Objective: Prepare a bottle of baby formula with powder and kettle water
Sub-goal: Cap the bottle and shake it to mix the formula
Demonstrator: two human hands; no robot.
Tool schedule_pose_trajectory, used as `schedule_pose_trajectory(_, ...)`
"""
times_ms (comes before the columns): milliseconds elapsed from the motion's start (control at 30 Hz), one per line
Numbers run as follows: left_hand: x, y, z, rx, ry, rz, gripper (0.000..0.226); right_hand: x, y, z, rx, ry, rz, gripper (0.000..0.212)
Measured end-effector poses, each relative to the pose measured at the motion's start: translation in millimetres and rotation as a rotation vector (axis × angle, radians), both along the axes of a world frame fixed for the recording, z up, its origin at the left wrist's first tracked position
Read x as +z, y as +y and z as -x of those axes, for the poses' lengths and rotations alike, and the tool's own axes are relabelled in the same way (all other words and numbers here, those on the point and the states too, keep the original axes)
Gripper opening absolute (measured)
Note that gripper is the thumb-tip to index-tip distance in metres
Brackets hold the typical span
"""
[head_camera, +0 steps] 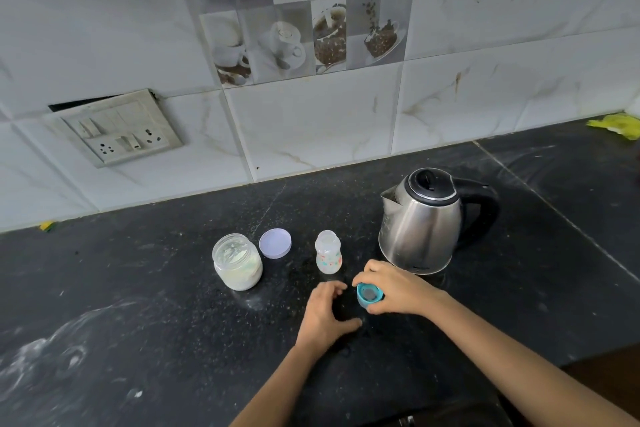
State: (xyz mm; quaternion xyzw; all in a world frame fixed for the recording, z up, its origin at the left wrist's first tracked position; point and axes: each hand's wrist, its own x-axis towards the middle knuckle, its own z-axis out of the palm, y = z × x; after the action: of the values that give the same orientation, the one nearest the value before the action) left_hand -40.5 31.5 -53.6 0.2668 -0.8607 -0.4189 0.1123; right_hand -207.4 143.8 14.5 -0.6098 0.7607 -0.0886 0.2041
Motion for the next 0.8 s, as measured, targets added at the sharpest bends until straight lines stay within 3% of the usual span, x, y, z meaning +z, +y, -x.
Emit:
schedule_pose_trajectory(100, 0, 5, 9, -0.080, -0.064, 0.037, 0.073, 2, -2, -2, 0.002, -0.029, -0.016, 0.055)
schedule_pose_trajectory(467, -6, 6, 13, 0.005, 0.035, 0.162, 0.033, 31, -6, 5, 0.000, -0.009, 0.008, 0.043)
schedule_pose_trajectory(800, -2, 5, 21, -0.028, 0.001, 0.129, 0.072, 46, -7, 18, -0.144, -0.224, 0.101, 0.039)
